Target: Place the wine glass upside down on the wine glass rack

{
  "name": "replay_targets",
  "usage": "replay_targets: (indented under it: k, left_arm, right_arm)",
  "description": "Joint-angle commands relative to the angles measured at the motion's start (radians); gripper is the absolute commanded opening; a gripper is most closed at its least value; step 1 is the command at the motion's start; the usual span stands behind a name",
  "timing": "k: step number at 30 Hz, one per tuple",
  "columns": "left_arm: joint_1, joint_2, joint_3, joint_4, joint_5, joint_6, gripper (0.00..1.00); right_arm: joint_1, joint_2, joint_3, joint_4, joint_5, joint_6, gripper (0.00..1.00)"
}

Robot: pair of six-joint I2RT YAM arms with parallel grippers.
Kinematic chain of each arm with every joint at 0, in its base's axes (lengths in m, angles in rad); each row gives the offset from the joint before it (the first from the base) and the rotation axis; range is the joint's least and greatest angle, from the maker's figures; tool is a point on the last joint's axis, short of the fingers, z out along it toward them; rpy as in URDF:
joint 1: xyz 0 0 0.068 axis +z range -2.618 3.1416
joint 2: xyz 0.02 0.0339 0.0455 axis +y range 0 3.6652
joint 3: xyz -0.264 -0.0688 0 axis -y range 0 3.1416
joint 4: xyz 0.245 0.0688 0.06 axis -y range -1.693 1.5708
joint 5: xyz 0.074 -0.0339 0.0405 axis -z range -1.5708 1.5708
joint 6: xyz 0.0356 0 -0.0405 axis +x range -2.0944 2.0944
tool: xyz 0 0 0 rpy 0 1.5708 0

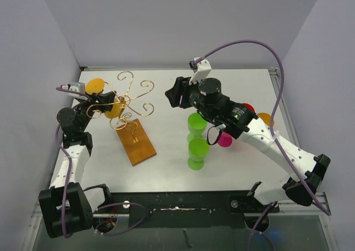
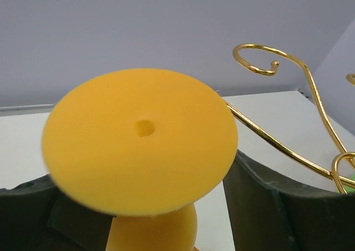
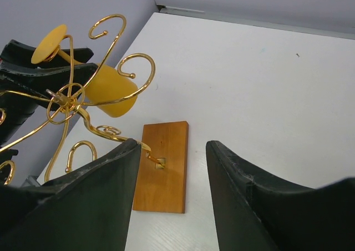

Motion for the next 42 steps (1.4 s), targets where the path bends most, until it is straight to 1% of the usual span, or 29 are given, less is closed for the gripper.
replay_targets:
  k: [1,4,6,10,16,19,29,32,38,42]
  left_arm:
    - [0.002,0.004,-0.038,0.176,0.034,-0.021,0.64]
    - [0.002,0.031,-0.072,0.292,0.068,-0.062,0.64]
    - [0.001,0.05,-0.079,0.33,0.088,-0.072,0.64]
    - [0.002,0.06,-0.094,0.342,0.088,-0.066,0.63]
    - [-0.003,0.024,-0.135,0.362,0.044,-0.055,0.63]
    - [-0.015,0.008,-0.173,0.411,0.027,-0.039,0.63]
    - [-0.031,-0.005,-0.223,0.439,-0.025,0.039,0.63]
    - [-0.031,-0.013,-0.22,0.413,-0.035,0.059,0.63]
    - [-0.032,-0.046,-0.198,0.301,-0.044,0.12,0.63]
    - [-0.032,-0.068,-0.185,0.233,-0.04,0.165,0.63]
  right_arm:
    - [-0.007,-0.02,0.005,0.07,-0.062,-0.004,0.51]
    - [-0.007,0.009,0.029,0.066,-0.106,-0.007,0.52]
    - [-0.007,0.03,0.044,0.063,-0.129,-0.005,0.52]
    - [-0.008,0.075,0.074,0.078,-0.155,0.016,0.52]
    - [-0.009,0.154,0.129,0.124,-0.171,0.061,0.52]
    - [-0.007,0.172,0.142,0.166,-0.167,0.091,0.53]
    - [-0.012,0.216,0.163,0.223,-0.128,0.173,0.55]
    - [-0.021,0.232,0.178,0.222,-0.136,0.194,0.56]
    - [-0.047,0.3,0.246,0.209,-0.189,0.233,0.56]
    - [-0.062,0.354,0.302,0.185,-0.216,0.248,0.53]
